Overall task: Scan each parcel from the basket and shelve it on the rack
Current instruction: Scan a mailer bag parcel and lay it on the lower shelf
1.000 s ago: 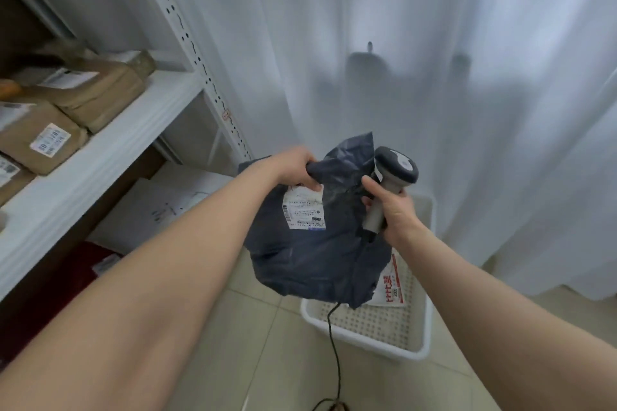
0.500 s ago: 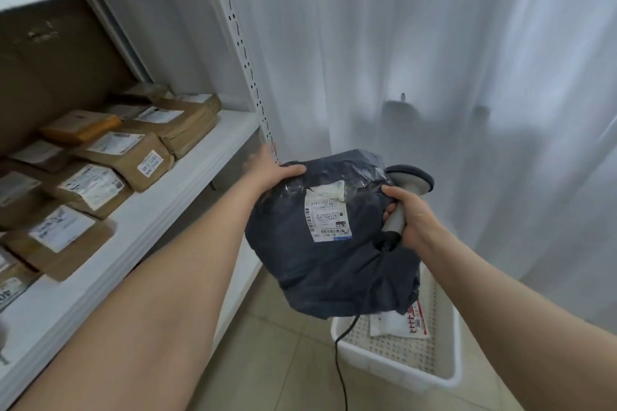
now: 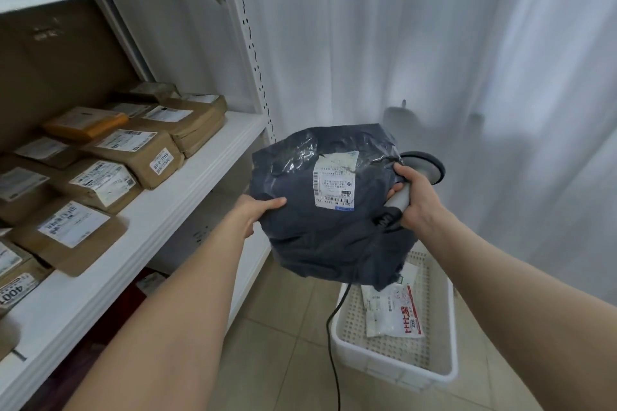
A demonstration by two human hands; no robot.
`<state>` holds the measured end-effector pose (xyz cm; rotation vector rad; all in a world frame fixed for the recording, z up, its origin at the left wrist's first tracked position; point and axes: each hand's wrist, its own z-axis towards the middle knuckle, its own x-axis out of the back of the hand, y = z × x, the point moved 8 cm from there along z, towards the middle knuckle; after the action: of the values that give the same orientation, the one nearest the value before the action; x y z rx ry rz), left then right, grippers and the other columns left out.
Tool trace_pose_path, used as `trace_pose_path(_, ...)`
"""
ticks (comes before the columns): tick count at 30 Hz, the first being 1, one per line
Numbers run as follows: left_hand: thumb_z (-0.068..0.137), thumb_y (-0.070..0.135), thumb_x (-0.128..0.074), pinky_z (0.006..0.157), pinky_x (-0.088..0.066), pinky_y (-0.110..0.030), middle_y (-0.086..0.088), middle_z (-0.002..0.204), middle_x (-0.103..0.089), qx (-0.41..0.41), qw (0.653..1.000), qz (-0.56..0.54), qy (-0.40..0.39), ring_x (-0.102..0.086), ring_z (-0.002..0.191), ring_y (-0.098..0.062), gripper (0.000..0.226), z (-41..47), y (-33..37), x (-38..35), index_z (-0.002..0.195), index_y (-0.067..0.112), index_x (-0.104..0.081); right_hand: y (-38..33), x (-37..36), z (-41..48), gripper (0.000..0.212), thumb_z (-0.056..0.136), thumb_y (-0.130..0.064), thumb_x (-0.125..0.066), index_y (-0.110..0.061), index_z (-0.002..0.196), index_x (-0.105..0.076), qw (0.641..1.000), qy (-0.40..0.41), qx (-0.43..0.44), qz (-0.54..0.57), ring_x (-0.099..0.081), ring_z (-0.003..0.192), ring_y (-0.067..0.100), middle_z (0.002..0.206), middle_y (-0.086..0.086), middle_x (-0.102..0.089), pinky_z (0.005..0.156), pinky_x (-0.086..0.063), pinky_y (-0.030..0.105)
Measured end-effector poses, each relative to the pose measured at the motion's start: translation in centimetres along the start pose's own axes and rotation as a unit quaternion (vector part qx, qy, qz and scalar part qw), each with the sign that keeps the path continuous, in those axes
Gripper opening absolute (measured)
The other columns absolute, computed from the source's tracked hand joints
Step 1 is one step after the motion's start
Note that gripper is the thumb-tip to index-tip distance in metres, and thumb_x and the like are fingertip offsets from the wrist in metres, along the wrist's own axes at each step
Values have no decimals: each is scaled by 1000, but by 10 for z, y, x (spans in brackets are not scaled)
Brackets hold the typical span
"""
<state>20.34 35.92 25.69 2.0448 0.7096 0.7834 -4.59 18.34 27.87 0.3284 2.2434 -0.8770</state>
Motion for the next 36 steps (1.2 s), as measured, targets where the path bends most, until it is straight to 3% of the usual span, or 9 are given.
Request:
trace_pose_path(4,71,19,-84,59,-51,-27,-8,99,-69,-19,993,-115,0,-65,79,-20,54,1,9,5,116,3,-60,-3,5,1,17,92,-16,-63,-13,77,-55,999,41,26,-13,-44,36,3,65,-2,-51,35,-40,15)
trace_pose_path(9,86,29,-71,66,-49,-29,-5,97,-63,-51,990,-131,11,-60,80,-18,45,-1,24,4,118,5,-51,0,12,1,17,91,-16,-66,-13,79,-55,995,94,37,-28,-45,40,3,63,-3,-50,39,-41,15)
trace_pose_path(12,79,39,-75,67,-51,-28,-3,93,-66,-65,990,-122,-25,-63,82,-18,52,-9,31,-2,117,8,-57,-1,17,2,16,88,-15,-70,-12,80,-56,991,123,42,-28,-46,49,6,63,-2,-50,45,-42,17)
trace_pose_path(17,64,20,-86,54,-55,-26,-4,79,-74,-23,993,-49,-107,-69,75,-19,46,-24,26,-18,103,9,-64,-8,21,2,13,89,-13,-69,-10,95,-58,990,123,52,-45,-47,51,7,66,-1,-51,40,-42,17)
trace_pose_path(22,79,17,-78,72,-50,-30,-6,103,-64,-42,994,-96,-9,-61,86,-22,51,-18,22,-20,123,5,-55,-11,25,0,30,90,-18,-68,-14,115,-53,984,123,97,-90,-53,60,13,84,2,-59,55,-49,23)
trace_pose_path(25,85,18,-73,87,-48,-36,-13,128,-57,-38,991,-120,53,-57,112,-31,56,-12,14,-20,132,2,-47,-7,24,-5,22,90,-15,-68,-12,107,-54,975,91,108,-173,-49,52,12,72,2,-56,48,-44,23)
trace_pose_path(28,86,19,-72,97,-46,-37,-13,132,-54,-44,989,-109,90,-54,118,-31,57,-9,8,-22,132,0,-45,16,13,-12,15,88,-18,-69,-7,89,-60,957,-17,38,-286,-49,42,11,60,3,-57,41,-42,20)
trace_pose_path(31,85,20,-72,96,-45,-34,-13,130,-56,-44,988,-93,111,-54,116,-30,52,-9,5,-23,128,1,-49,39,5,-20,17,89,-23,-67,-10,83,-58,931,-81,-15,-356,-49,44,11,58,1,-56,43,-43,21)
trace_pose_path(36,86,23,-71,84,-41,-30,-13,130,-55,-32,988,-75,133,-53,117,-31,51,-10,-2,-22,127,0,-49,53,4,-29,14,88,-17,-65,-10,80,-56,916,-95,-33,-387,-47,44,11,58,1,-54,43,-43,21)
